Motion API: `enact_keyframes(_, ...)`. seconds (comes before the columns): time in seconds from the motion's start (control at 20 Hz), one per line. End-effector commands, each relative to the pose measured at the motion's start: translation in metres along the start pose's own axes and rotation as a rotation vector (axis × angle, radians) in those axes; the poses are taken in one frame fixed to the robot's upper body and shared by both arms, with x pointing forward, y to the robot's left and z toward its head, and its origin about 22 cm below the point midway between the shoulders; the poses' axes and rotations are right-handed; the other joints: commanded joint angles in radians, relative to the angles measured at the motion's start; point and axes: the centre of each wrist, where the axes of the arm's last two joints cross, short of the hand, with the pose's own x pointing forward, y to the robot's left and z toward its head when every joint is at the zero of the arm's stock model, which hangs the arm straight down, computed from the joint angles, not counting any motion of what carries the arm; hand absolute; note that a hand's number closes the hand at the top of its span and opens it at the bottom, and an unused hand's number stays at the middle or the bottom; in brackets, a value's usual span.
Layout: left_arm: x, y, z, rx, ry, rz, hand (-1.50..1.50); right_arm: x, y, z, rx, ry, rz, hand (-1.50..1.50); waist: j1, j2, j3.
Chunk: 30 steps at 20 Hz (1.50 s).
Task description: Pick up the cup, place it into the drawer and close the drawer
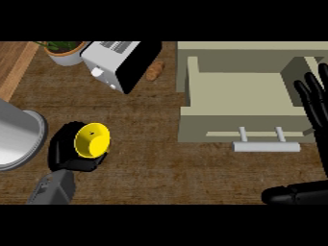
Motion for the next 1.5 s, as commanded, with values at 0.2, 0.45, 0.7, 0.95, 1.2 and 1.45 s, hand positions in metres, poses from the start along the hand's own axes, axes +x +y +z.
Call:
enact_keyframes(0.2, 0.033, -0.049, -0.04, -0.143, -0.115, 0.055, 1.5, -0.012, 0.005, 0.012, 0.004, 0.013, -0.003, -1.5, 0.002, -0.003, 0.001)
enact_keyframes(0.45, 0.077, -0.067, -0.052, -0.254, -0.108, 0.076, 1.5, 0.005, 0.012, -0.006, -0.005, 0.032, -0.002, -1.5, 0.008, -0.003, 0.001)
enact_keyframes(0.7, 0.117, -0.117, -0.08, -0.249, -0.135, 0.122, 1.5, 0.005, -0.009, 0.001, -0.011, 0.005, 0.017, -1.5, 0.001, -0.001, 0.001)
enact_keyframes(0.95, 0.143, -0.153, -0.101, -0.255, -0.137, 0.113, 1.5, 0.004, 0.005, -0.001, -0.01, 0.006, 0.009, -1.5, -0.003, 0.0, 0.0)
enact_keyframes(1.2, 0.153, -0.189, -0.137, -0.281, -0.157, 0.062, 1.5, -0.014, -0.008, 0.007, 0.001, 0.008, 0.009, -1.5, -0.009, 0.002, 0.0)
enact_keyframes(1.45, 0.191, -0.215, -0.169, -0.293, -0.146, 0.03, 1.5, -0.01, 0.004, 0.001, 0.008, 0.002, 0.015, -1.5, -0.009, 0.002, 0.0)
